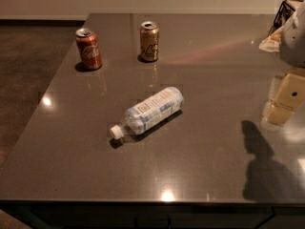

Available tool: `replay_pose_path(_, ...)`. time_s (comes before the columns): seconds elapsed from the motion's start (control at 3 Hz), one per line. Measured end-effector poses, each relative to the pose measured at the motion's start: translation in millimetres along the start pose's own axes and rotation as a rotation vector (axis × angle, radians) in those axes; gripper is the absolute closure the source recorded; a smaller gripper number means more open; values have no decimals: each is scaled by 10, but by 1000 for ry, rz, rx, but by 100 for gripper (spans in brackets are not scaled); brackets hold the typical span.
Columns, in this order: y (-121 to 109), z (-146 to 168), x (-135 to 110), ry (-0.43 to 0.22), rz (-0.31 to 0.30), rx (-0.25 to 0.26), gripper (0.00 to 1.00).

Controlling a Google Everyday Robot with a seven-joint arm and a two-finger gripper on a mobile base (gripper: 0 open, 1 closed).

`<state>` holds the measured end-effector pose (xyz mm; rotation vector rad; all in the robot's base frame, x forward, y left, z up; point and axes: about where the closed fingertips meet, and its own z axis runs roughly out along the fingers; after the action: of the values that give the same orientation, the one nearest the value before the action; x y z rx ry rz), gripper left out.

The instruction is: Place blue plastic bottle upright

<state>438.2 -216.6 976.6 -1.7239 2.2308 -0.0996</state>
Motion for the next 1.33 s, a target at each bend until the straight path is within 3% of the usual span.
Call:
replay_pose_path(0.33, -24, -8, -86, -14, -7, -1, 0)
replay_pose_path(0.67, -71, 50, -470, -71, -71, -21, 0)
replay_pose_path(1.33, -49, 412, -1363, -127, -295, -75, 0)
